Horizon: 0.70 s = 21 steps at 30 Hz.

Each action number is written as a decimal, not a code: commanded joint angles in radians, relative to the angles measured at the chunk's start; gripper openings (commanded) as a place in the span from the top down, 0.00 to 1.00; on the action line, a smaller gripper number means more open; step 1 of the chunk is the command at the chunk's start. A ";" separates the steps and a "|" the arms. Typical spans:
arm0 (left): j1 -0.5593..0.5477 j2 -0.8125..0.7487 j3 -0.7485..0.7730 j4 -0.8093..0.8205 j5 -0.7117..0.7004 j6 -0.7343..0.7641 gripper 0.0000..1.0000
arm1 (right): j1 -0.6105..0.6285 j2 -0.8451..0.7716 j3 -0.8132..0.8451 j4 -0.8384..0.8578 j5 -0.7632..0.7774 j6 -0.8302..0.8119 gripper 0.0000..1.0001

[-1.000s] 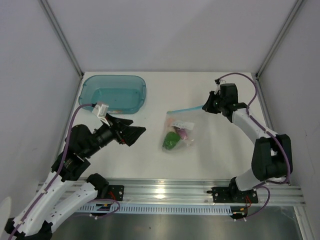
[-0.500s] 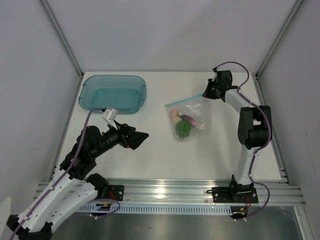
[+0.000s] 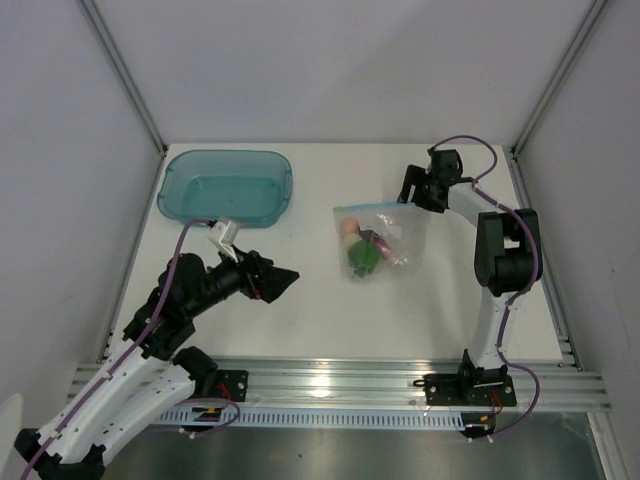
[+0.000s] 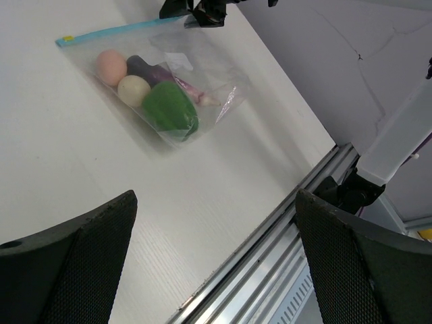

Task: Place the food in the zip-top bag and seal the zipper
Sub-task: Place the zipper food storage bag at the center of the board, then reset both arms

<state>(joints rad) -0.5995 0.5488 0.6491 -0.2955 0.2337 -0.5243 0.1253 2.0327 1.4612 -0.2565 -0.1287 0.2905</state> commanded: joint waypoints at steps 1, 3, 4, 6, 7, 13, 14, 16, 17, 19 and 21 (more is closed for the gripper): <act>0.009 -0.018 0.000 0.009 0.013 -0.009 0.00 | 0.013 -0.072 0.042 -0.006 0.061 -0.028 0.06; 0.012 -0.024 0.001 -0.002 0.012 -0.017 0.01 | 0.033 -0.101 0.086 -0.065 0.107 -0.037 0.01; 0.013 -0.029 0.001 -0.005 0.015 -0.020 0.00 | 0.040 -0.115 0.096 -0.107 0.124 -0.046 0.01; 0.014 -0.035 0.000 -0.013 0.018 -0.032 0.01 | 0.065 -0.182 0.090 -0.130 0.183 -0.048 0.01; 0.015 -0.035 -0.003 -0.014 0.018 -0.036 0.00 | 0.072 -0.213 0.076 -0.139 0.199 -0.039 0.01; 0.018 -0.026 -0.020 -0.045 0.021 -0.051 0.01 | 0.203 -0.504 -0.115 -0.171 0.291 -0.005 0.01; 0.017 -0.026 -0.034 -0.042 0.021 -0.058 0.01 | 0.227 -0.543 -0.146 -0.178 0.316 0.008 0.01; 0.020 -0.027 -0.040 -0.037 0.021 -0.069 0.01 | 0.290 -0.651 -0.240 -0.208 0.360 0.032 0.00; 0.020 -0.029 -0.052 -0.036 0.024 -0.081 0.00 | 0.309 -0.684 -0.271 -0.223 0.386 0.070 0.00; 0.020 -0.038 -0.060 -0.028 0.035 -0.107 0.01 | 0.352 -0.789 -0.370 -0.259 0.411 0.119 0.01; 0.020 -0.053 -0.078 -0.022 0.042 -0.123 0.01 | 0.379 -0.868 -0.444 -0.271 0.422 0.180 0.01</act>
<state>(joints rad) -0.5900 0.5167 0.5892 -0.3340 0.2485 -0.5987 0.4843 1.2373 1.1179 -0.4316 0.2012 0.3622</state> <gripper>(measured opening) 0.994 0.993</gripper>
